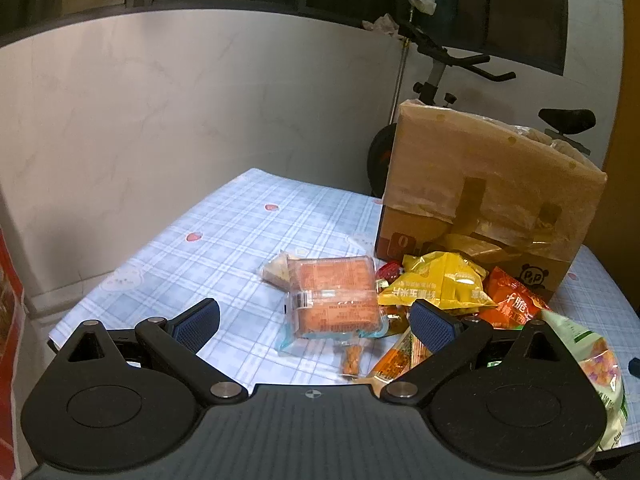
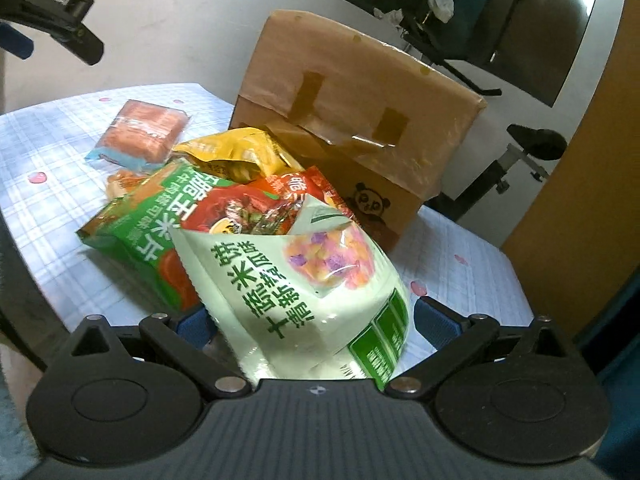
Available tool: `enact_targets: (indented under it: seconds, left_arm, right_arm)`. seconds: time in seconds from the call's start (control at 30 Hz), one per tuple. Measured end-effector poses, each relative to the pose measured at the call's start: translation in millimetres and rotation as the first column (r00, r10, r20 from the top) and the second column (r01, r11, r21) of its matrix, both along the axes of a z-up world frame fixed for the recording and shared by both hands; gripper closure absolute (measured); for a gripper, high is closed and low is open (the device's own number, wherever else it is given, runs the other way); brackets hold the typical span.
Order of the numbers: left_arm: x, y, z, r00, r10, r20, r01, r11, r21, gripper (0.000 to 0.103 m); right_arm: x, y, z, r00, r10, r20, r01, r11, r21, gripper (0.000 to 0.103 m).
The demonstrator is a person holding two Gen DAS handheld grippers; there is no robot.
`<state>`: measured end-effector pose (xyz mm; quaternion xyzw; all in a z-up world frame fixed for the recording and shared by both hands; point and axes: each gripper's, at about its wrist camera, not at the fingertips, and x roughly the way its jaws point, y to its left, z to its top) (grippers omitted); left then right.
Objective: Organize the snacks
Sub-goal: 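Grasp the green-white rice cracker bag with the right gripper, then grasp the bread loaf bag with the left gripper while the right gripper holds the rice cracker bag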
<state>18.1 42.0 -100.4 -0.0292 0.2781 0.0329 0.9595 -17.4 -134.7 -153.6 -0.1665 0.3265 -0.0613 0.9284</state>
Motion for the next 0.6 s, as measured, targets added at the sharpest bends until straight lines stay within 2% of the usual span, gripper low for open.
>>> enact_targets:
  seconds: [0.2,0.33,0.43,0.6]
  left_arm:
    - [7,0,-10,1.000,0.003,-0.022,-0.003,1.000,-0.002,0.002]
    - [11,1,-16,0.999,0.004,-0.038,-0.004,1.000,0.000,0.002]
    - [17,5,-20,0.999,0.006,-0.051,-0.006,1.000,-0.007,0.002]
    - [29,17,-19,0.998,-0.043,-0.047,0.039,0.997,-0.074,0.009]
  right_arm:
    - [13,-4,-12,1.000,-0.017,0.019,0.018,0.997,-0.077,0.002]
    - [22,-15,-20,0.999,-0.042,0.010,0.042,0.999,-0.032,0.006]
    - [23,-21,-18,0.998,-0.049,0.026,0.049,0.999,-0.007,0.014]
    - [17,-42,-1,0.988,-0.117,0.098,0.107,0.988,0.108,0.019]
